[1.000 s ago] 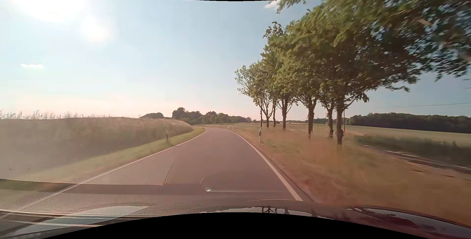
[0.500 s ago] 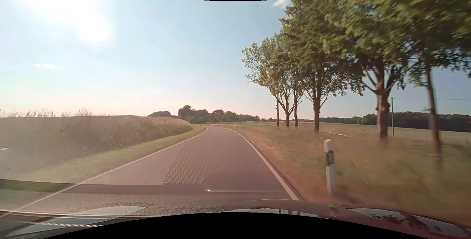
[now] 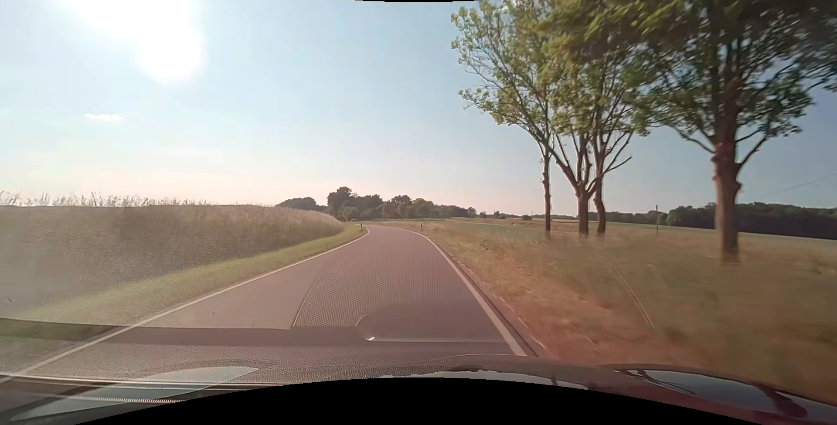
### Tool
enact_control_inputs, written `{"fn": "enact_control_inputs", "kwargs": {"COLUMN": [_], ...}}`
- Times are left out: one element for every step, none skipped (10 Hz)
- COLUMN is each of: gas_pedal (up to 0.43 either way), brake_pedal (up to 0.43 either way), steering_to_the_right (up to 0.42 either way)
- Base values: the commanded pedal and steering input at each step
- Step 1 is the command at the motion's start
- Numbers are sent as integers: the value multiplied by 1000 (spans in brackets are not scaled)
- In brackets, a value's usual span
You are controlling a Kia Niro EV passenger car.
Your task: Follow the waypoints while adhering to traffic rules and regulations
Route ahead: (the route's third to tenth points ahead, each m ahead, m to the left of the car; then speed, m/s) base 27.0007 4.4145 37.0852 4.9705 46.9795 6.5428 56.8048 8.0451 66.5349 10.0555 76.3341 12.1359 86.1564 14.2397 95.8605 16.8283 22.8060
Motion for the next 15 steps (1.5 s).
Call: {"fn": "enact_control_inputs", "kwargs": {"gas_pedal": [240, 240, 240, 240, 240, 240, 240, 240, 240, 240, 240, 248, 248, 248, 260], "brake_pedal": [0, 0, 0, 0, 0, 0, 0, 0, 0, 0, 0, 0, 0, 0, 0], "steering_to_the_right": [-21, -21, -21, -21, -21, -19, -17, -16, -12, -11, -12, -15, -16, -16, -16]}}
